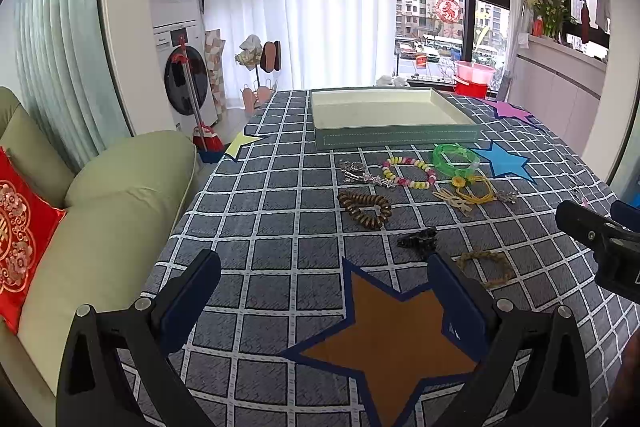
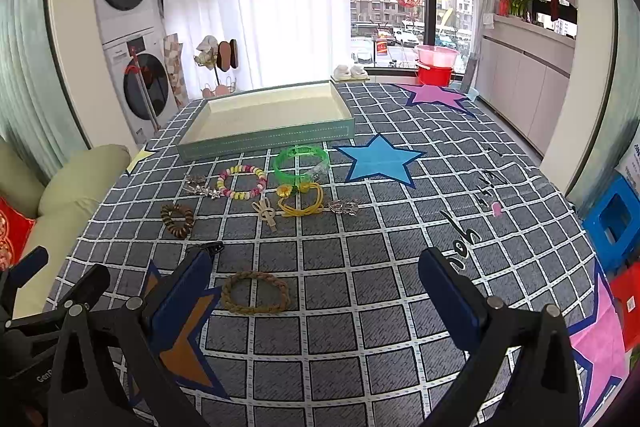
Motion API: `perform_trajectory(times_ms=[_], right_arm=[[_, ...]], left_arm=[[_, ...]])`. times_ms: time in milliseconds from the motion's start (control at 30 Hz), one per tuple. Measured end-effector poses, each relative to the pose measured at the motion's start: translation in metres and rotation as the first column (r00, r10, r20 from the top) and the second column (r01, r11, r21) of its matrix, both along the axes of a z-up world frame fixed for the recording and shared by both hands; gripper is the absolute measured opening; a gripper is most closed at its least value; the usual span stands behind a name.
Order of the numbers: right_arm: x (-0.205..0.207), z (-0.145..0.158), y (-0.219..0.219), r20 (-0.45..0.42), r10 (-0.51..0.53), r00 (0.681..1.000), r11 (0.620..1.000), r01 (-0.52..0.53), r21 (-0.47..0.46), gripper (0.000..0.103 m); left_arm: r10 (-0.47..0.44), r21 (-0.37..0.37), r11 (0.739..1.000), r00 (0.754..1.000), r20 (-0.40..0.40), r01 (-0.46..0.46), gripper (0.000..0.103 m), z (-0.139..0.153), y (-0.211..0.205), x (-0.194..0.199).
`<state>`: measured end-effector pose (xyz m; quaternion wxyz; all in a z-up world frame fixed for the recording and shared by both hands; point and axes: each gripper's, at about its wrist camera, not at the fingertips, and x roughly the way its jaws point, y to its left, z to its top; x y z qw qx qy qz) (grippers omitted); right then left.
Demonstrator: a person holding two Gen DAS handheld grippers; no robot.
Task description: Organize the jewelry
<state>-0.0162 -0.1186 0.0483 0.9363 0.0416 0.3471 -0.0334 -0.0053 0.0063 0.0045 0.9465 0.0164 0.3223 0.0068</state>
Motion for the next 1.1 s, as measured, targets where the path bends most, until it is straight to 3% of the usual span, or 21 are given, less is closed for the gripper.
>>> perform_trajectory(times_ms=[1100], right_arm=[[-0.0049,0.0003,0.0018,0.010,0.003,1.000,1.000,-0.003,0.013,0.103]], left_arm=[[0.009,0.003,1.000,1.000,0.003,-0.009,0.103,0.0019,0.0015,-0.0033]])
